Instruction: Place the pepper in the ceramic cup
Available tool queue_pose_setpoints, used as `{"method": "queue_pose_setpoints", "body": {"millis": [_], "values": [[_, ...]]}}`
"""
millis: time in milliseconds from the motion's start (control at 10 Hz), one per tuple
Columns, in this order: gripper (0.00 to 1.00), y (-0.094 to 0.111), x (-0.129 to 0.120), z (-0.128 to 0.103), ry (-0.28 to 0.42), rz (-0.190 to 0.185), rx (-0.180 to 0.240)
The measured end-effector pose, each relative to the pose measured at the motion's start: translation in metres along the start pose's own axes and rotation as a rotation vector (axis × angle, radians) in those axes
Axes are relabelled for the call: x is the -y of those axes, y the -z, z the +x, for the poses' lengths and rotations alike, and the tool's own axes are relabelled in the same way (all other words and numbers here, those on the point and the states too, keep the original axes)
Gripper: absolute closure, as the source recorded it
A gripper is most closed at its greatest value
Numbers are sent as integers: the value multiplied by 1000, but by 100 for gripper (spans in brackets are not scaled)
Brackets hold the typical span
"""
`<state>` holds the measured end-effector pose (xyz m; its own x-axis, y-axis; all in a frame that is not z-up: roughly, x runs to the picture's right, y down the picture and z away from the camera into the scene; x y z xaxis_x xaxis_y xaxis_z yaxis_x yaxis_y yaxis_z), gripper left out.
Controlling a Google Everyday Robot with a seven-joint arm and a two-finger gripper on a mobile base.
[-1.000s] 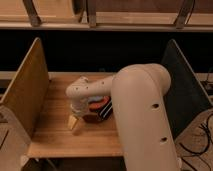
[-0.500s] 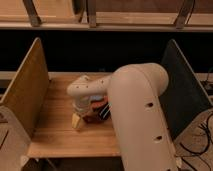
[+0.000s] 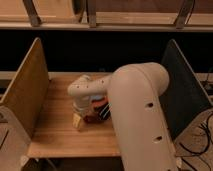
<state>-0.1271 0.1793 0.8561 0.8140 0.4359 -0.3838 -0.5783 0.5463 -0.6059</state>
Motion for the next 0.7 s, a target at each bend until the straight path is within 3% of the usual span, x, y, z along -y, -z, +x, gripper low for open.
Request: {"method": "queue_pose_setpoints", "body": {"millis": [300, 700], "values": [[20, -6, -5, 17, 72, -17, 32], [20, -12, 1, 36, 207, 18, 40]]}}
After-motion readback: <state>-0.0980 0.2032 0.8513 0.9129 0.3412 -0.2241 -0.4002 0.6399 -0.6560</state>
